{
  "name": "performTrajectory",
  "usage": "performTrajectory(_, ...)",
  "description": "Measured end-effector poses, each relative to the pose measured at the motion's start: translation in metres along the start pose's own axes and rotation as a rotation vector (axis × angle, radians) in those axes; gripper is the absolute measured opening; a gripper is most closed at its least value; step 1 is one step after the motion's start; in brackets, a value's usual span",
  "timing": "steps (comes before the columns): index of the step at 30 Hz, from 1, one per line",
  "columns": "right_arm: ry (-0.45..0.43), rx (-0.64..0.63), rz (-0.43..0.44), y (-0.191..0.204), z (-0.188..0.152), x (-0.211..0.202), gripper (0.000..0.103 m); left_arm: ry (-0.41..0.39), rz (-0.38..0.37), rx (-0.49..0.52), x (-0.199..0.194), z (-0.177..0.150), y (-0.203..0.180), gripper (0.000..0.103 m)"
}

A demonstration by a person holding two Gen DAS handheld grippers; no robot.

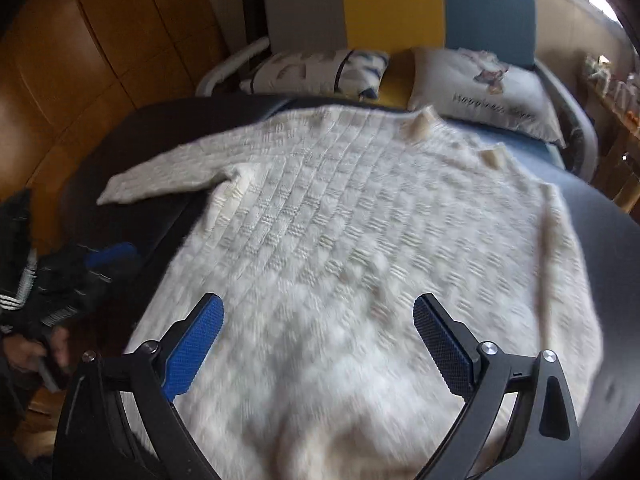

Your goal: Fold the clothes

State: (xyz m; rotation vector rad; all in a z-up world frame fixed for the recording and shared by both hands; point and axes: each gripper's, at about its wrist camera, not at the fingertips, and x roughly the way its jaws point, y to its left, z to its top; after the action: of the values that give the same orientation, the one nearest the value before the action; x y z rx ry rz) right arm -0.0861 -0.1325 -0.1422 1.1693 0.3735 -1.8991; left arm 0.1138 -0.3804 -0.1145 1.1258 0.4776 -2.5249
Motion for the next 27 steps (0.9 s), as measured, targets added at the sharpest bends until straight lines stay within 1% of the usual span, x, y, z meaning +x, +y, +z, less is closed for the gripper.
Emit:
performTrajectory(3, 0.045, -0.004, 0.001, 0.006, 0.005, 0.025, 0.098, -0.024, 0.083, -0.119, -0.009, 0.012, 0.074, 0.023)
performTrajectory(7, 0.048, -0.006, 0.003, 0.007, 0.027, 0.050, 0.098, -0.015, 0.166, -0.195, 0.004, 0.022, 0.133, 0.023)
performTrajectory(12, 0.035, -0.008, -0.053, 0.004, 0.061, 0.073, 0.098, -0.001, 0.268, -0.288, 0.020, 0.034, 0.205, 0.023)
performTrajectory(13, 0.029, -0.004, -0.060, 0.003, 0.068, 0.075, 0.098, 0.010, 0.284, -0.299, 0.026, 0.034, 0.212, 0.023)
performTrajectory(15, 0.020, 0.003, -0.072, 0.001, 0.083, 0.084, 0.098, 0.022, 0.273, -0.311, 0.040, 0.037, 0.224, 0.023)
performTrajectory(17, 0.019, -0.004, -0.086, 0.002, 0.097, 0.094, 0.098, 0.034, 0.306, -0.303, 0.051, 0.038, 0.229, 0.023)
performTrajectory(20, 0.037, -0.019, -0.118, 0.004, 0.115, 0.114, 0.098, 0.024, 0.317, -0.290, 0.058, 0.038, 0.236, 0.023)
performTrajectory(23, 0.102, -0.039, -0.171, 0.007, 0.123, 0.142, 0.098, 0.022, 0.314, -0.282, 0.063, 0.040, 0.239, 0.023)
performTrajectory(24, 0.109, -0.037, -0.180, 0.008, 0.125, 0.148, 0.100, 0.022, 0.316, -0.280, 0.065, 0.041, 0.237, 0.023)
performTrajectory(27, 0.084, -0.001, -0.182, 0.010, 0.131, 0.156, 0.103, 0.020, 0.311, -0.301, 0.069, 0.047, 0.243, 0.024)
